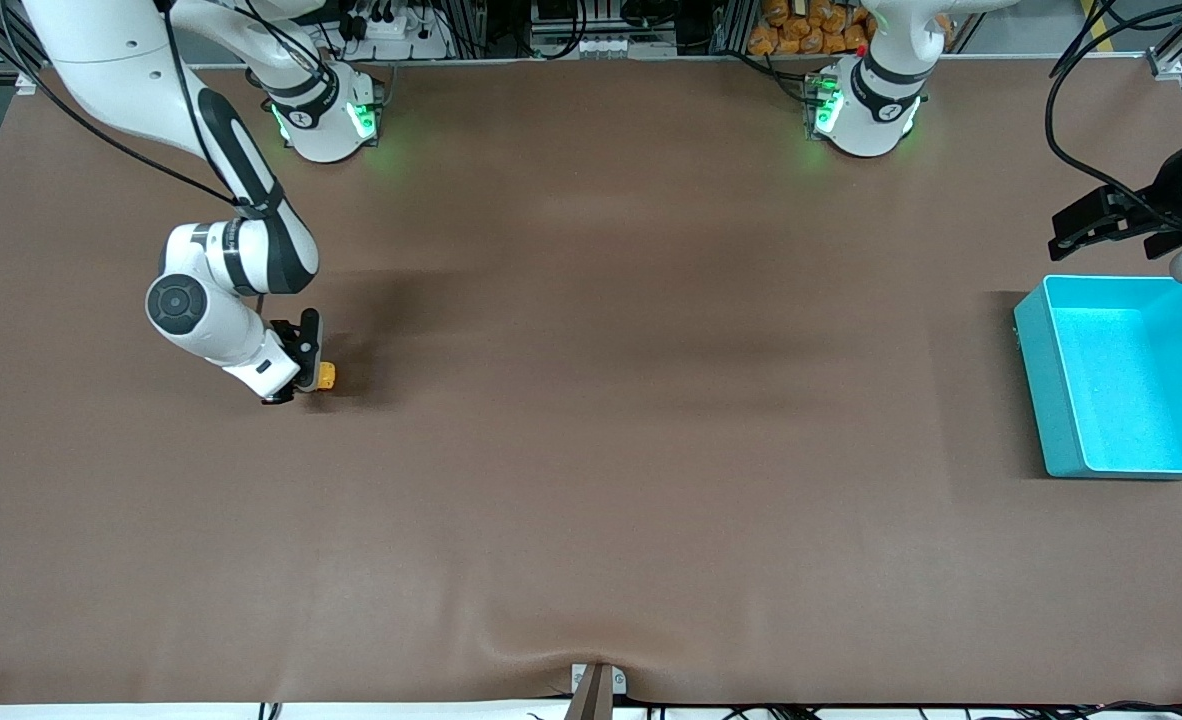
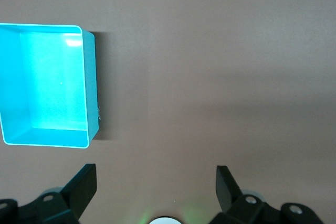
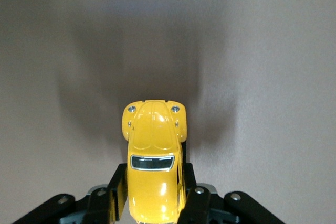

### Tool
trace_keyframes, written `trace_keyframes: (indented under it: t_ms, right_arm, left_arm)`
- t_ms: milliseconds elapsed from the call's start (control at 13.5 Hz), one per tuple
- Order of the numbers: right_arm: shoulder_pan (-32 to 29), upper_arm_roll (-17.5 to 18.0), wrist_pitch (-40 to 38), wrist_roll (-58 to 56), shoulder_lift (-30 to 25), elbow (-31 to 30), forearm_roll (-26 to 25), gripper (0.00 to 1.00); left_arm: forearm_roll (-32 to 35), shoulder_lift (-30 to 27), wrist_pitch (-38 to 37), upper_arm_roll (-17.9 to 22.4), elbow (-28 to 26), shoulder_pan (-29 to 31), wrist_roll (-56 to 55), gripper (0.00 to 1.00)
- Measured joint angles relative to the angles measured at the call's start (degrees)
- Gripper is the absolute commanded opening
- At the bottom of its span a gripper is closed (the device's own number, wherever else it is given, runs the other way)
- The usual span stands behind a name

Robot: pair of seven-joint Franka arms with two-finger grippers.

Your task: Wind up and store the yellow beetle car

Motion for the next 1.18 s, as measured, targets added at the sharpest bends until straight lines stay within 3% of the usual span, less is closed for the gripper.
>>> trace_keyframes:
  t_ms: [1182]
  right_arm:
    - [-6.83,-0.12,0.74,-9.29,0.20,0.12,0.00,0.10]
  left_arm:
    - [0.00,0.00,0.00,0.01,-0.46,0.01,0.00,1.00]
